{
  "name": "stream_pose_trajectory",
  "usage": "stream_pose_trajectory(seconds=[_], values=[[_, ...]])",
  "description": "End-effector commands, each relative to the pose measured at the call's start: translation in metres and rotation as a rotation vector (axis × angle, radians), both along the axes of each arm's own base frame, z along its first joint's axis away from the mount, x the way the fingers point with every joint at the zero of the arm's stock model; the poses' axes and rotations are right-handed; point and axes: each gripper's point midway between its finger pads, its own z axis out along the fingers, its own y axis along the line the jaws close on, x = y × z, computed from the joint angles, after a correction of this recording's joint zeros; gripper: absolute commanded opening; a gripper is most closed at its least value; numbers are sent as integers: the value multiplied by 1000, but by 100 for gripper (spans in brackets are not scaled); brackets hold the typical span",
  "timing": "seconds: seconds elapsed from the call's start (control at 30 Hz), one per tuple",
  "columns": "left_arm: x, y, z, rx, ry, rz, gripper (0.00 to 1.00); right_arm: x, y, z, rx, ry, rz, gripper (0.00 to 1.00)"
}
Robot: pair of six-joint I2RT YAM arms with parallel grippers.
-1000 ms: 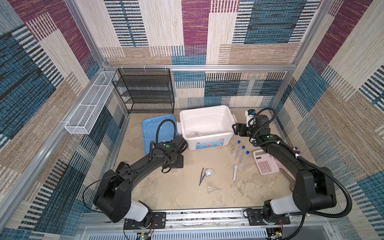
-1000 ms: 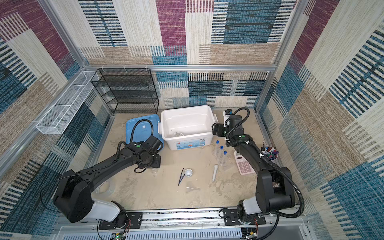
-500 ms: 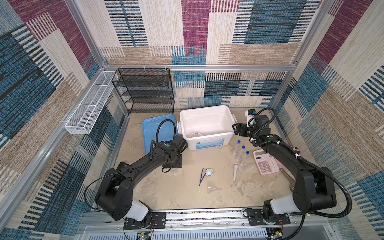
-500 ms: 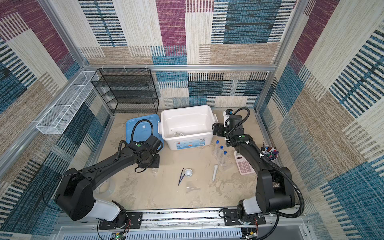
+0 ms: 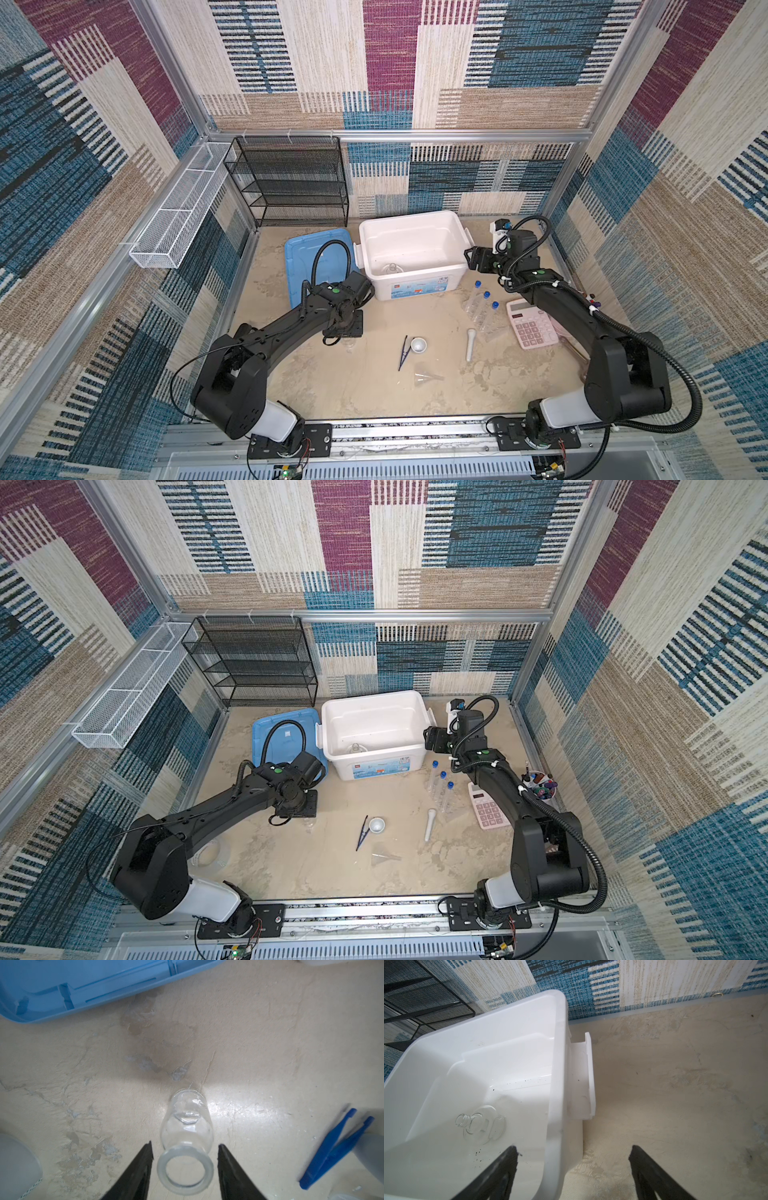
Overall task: Organize the chemistry lab equipment
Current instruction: 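Lower the left gripper onto the small glass jar and close on it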
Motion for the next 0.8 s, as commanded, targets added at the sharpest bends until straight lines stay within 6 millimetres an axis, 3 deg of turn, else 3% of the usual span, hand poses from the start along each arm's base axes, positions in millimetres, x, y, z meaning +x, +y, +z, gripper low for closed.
stream_pose_trajectory(seconds=[0.0, 0.37, 0.77], values=[[-1, 6, 1, 31, 2, 2, 52, 3, 2, 5, 14, -20, 1, 87], [2, 3, 3, 28, 0, -15, 41, 3, 2, 4, 13, -21, -1, 87], [4, 0, 7, 10, -11, -16, 36, 1, 0, 3, 4, -21, -5, 87]])
